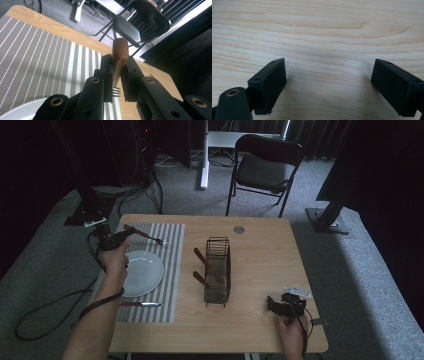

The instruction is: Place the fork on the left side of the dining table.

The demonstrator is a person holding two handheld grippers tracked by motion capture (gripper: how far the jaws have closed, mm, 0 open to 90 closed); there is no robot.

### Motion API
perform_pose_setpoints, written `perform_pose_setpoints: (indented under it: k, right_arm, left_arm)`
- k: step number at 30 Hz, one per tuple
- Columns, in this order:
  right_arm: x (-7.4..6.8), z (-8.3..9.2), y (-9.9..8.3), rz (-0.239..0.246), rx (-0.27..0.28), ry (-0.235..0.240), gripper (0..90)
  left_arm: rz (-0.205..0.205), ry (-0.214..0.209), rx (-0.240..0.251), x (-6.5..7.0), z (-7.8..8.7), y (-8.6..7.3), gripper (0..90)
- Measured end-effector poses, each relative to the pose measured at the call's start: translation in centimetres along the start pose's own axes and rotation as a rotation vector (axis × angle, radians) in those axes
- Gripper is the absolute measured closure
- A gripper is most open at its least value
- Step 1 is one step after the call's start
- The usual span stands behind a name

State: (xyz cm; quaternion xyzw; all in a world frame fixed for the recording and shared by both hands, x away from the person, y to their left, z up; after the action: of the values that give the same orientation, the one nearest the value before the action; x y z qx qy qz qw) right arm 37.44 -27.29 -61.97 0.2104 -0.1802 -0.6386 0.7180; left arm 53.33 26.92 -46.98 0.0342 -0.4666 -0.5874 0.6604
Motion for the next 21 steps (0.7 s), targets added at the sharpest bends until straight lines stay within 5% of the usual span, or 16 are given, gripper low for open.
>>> perform_pose_setpoints:
  k: [11,18,21]
  right_arm:
    - [0.0,0.0,0.0,0.0,0.0,0.0,12.4]
    - [0.0,0.0,0.0,0.0,0.0,0.0,12.4]
    - [0.0,0.0,0.0,0.0,0.0,0.0,12.4]
  left_arm:
    - [0.096,-0.019,0.03,-3.5,-1.4,-1.0,80.4]
    - [0.088,-0.036,0.017,-4.0,-2.1,-1.2,80.3]
    - [0.119,-0.048,0.015,-4.4,-2.8,-1.5,80.4]
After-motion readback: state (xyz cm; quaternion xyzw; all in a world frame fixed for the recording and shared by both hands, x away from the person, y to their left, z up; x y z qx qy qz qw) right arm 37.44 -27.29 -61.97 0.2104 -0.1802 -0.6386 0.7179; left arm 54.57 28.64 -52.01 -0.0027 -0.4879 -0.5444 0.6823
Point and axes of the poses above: each handheld gripper's, and its own axes: z roughly backward along the jaws, y roughly out of its top, x roughly to its right, the point moved 10 cm from there along -z, roughly forward along the jaws, and after that the axes turned 14 degrees about -x, right-handed, at the moved point
